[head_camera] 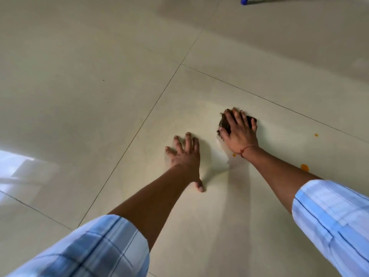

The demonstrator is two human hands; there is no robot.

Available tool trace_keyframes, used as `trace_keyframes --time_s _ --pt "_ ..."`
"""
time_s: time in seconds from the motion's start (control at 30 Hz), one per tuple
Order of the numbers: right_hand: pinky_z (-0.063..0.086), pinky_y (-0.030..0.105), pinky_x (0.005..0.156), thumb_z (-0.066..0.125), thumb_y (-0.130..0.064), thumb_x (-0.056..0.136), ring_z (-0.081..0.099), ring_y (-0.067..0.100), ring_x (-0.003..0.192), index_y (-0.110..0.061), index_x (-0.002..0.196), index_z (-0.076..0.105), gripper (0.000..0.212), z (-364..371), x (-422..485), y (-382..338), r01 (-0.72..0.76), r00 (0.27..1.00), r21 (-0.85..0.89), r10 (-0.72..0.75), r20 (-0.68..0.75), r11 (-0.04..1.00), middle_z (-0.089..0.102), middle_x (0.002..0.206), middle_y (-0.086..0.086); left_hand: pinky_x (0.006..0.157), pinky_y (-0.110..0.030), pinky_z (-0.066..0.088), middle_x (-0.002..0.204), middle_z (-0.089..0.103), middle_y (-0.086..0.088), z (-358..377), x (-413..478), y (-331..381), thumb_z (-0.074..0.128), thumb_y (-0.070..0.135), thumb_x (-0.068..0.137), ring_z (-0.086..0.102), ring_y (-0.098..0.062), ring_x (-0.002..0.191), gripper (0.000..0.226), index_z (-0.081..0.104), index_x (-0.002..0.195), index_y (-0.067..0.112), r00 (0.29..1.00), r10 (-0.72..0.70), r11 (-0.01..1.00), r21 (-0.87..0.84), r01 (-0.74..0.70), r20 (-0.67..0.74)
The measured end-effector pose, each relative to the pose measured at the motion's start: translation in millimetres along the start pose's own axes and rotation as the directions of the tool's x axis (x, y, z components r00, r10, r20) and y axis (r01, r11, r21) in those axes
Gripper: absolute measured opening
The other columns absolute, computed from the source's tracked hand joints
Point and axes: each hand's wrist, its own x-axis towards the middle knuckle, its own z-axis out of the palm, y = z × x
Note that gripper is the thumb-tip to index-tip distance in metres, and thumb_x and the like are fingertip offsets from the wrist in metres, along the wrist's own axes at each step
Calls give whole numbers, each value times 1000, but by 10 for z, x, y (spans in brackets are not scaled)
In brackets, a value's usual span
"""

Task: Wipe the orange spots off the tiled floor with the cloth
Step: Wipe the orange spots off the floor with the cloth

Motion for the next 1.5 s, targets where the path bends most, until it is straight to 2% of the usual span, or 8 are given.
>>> trace_keyframes --time_s 0.23,0.43,0.6,0.8,0.97,1.13,1.3,1.5 --pt "17 54 116 34 -56 89 23 26 147 -30 153 24 70 220 -1103 92 138 990 -17 -138 -25 990 25 160 1 110 -67 16 153 -35 -6 -159 53 160 90 51 48 -22 -45 140 154 -22 148 20 982 186 961 201 -189 33" --pt "11 54 117 32 -54 89 20 28 148 -26 153 26 69 85 -545 147 -107 991 4 107 -75 994 23 161 4 108 -68 17 149 -43 -2 -153 160 276 93 45 45 -26 -48 138 160 -30 145 23 986 127 967 206 -148 111" --pt "16 54 116 36 -59 87 24 26 147 -29 152 26 72 265 -1367 200 131 991 -23 -131 -1 991 24 160 0 109 -67 19 150 -41 -2 -201 119 269 93 46 45 -25 -48 138 159 -29 145 24 986 132 967 205 -150 98" --pt "11 54 117 29 -57 87 21 29 147 -27 153 25 72 163 -873 181 -117 991 22 119 -67 993 22 161 4 106 -68 20 150 -40 -2 -149 185 263 93 48 40 -24 -49 138 163 -28 145 24 988 123 964 226 -142 97" --pt "17 55 115 38 -59 86 25 28 146 -28 152 27 73 276 -1618 290 96 995 -12 -96 4 995 24 160 1 109 -65 17 150 -40 -7 -181 92 308 92 48 44 -22 -47 139 160 -28 145 23 989 139 945 293 -148 52" --pt "7 53 119 24 -58 85 13 25 150 -28 153 22 74 115 -1055 389 -181 983 49 183 -30 982 17 163 1 106 -65 27 153 -36 -6 -155 92 520 94 40 44 -18 -43 142 158 -25 147 25 972 210 885 403 -233 101" --pt "16 53 116 37 -58 86 26 27 146 -28 150 28 71 239 -1516 601 55 999 3 -55 0 998 28 159 2 108 -65 19 156 -29 -8 -247 194 796 91 52 43 -14 -42 144 153 -14 150 23 957 282 909 301 -289 66" --pt "12 53 119 35 -53 89 18 26 148 -28 152 25 69 90 -1121 1405 -309 947 43 312 -81 950 22 161 2 106 -70 13 151 -39 -8 -58 362 1396 90 57 39 -24 -49 138 163 -28 145 18 962 258 918 289 -273 89"
